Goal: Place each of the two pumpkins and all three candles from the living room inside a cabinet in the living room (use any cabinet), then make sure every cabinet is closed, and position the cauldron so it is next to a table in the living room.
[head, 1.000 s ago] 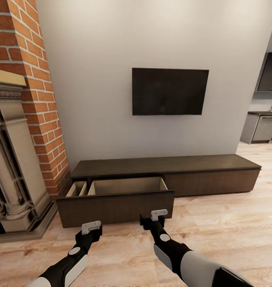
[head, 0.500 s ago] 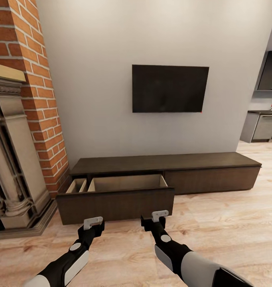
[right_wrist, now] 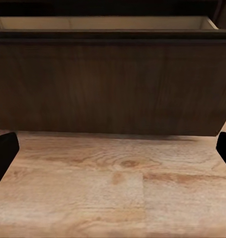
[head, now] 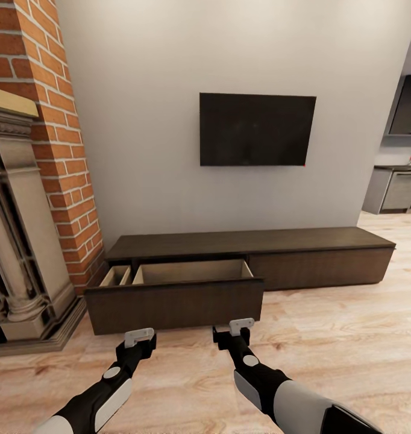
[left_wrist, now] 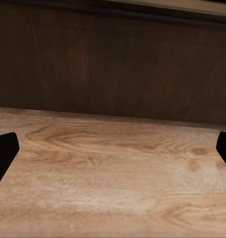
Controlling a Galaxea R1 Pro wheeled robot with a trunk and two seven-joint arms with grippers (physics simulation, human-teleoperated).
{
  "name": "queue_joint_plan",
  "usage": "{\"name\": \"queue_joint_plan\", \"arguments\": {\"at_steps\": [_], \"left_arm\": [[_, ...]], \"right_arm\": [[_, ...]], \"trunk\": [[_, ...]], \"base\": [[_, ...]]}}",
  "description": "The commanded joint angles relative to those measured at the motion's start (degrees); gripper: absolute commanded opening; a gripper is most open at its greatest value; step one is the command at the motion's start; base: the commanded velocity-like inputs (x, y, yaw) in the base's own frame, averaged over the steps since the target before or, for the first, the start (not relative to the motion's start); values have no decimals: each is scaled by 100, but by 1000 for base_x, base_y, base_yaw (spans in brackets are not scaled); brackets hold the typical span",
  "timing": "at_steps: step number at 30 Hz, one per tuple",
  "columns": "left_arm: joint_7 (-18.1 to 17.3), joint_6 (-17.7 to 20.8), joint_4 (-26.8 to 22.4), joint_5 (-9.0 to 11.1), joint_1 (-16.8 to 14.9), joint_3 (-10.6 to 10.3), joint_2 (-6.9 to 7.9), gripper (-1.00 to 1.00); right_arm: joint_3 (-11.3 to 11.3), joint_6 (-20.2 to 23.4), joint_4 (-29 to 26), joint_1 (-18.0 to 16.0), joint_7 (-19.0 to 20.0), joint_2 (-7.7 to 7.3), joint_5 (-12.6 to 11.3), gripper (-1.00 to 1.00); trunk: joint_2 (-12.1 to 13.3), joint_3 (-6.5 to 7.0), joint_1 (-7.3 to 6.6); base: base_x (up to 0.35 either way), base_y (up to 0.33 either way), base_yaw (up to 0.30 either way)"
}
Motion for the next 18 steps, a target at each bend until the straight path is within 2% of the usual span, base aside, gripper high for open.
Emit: {"name": "queue_joint_plan", "arguments": {"at_steps": [1,6,10,14,18], "left_arm": [[40,-30,-6,54,-7,-49,7,100],[-9,-27,-7,34,-7,-110,9,100],[-462,-19,0,-109,-7,-293,15,100],[-619,-18,1,-137,-7,-314,18,100],[-663,-17,2,-151,-7,-322,15,100]], "right_arm": [[47,-14,1,-5,-15,0,-40,100],[41,-11,2,-5,33,0,-44,100],[40,-11,3,-5,161,-6,-48,100],[39,-11,3,-5,270,-8,-58,100],[34,-11,3,-5,303,-8,-65,100]], "trunk": [[-44,-25,21],[-245,-114,131],[-405,-186,219],[-555,-259,301],[-560,-348,312]], "base": [[0,0,0],[0,0,0],[0,0,0],[0,0,0],[0,0,0]]}}
